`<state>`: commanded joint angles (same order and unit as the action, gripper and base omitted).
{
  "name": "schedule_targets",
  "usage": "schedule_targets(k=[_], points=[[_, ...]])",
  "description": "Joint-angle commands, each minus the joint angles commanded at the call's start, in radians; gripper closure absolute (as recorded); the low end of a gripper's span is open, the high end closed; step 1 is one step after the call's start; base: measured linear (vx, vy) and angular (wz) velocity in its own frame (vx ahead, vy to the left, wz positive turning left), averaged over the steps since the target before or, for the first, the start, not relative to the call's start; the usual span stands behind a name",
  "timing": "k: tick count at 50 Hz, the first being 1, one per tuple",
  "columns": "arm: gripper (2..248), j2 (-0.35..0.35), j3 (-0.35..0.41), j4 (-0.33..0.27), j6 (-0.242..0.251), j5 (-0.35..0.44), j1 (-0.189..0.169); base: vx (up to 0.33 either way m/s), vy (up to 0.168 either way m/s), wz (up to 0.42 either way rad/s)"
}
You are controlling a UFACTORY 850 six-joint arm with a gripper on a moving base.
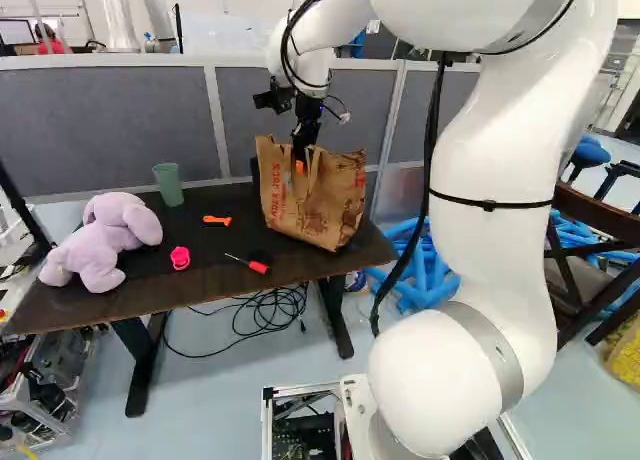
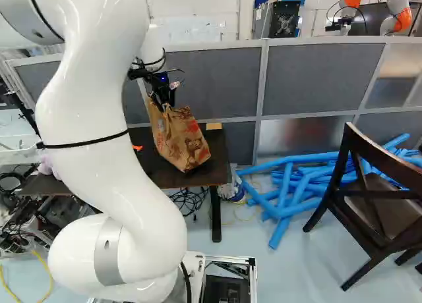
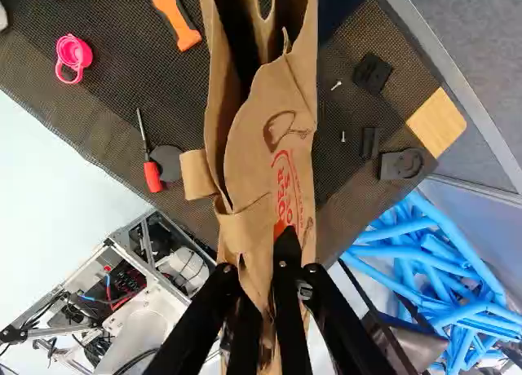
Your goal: Pick up the bag on the ground and place it on the table
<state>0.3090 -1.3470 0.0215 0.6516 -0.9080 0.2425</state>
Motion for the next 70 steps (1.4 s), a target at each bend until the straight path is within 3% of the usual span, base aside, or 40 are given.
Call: schedule_targets(k=[20,35,36,41,42,46,47,51,52,56,57,62,63,67,68,70], points=[[229,0.062,-0.014,0.000,0.000,0.000,0.004,0.000,0.000,0.000],[229,0.071,-0.016,0.000,0.000,0.000,0.004,0.000,0.000,0.000],[206,0.071,-0.016,0.000,0.000,0.000,0.004,0.000,0.000,0.000],[206,0.071,-0.016,0.000,0.000,0.000,0.004,0.000,0.000,0.000],[173,0.071,-0.016,0.000,0.000,0.000,0.004,0.000,0.000,0.000],[173,0.071,-0.016,0.000,0.000,0.000,0.004,0.000,0.000,0.000],[139,0.071,-0.016,0.000,0.000,0.000,0.004,0.000,0.000,0.000],[139,0.071,-0.016,0.000,0.000,0.000,0.004,0.000,0.000,0.000],[104,0.071,-0.016,0.000,0.000,0.000,0.004,0.000,0.000,0.000],[104,0.071,-0.016,0.000,0.000,0.000,0.004,0.000,0.000,0.000],[67,0.071,-0.016,0.000,0.000,0.000,0.004,0.000,0.000,0.000],[67,0.071,-0.016,0.000,0.000,0.000,0.004,0.000,0.000,0.000],[31,0.071,-0.016,0.000,0.000,0.000,0.004,0.000,0.000,0.000],[31,0.071,-0.016,0.000,0.000,0.000,0.004,0.000,0.000,0.000],[4,0.071,-0.016,0.000,0.000,0.000,0.004,0.000,0.000,0.000],[4,0.071,-0.016,0.000,0.000,0.000,0.004,0.000,0.000,0.000]])
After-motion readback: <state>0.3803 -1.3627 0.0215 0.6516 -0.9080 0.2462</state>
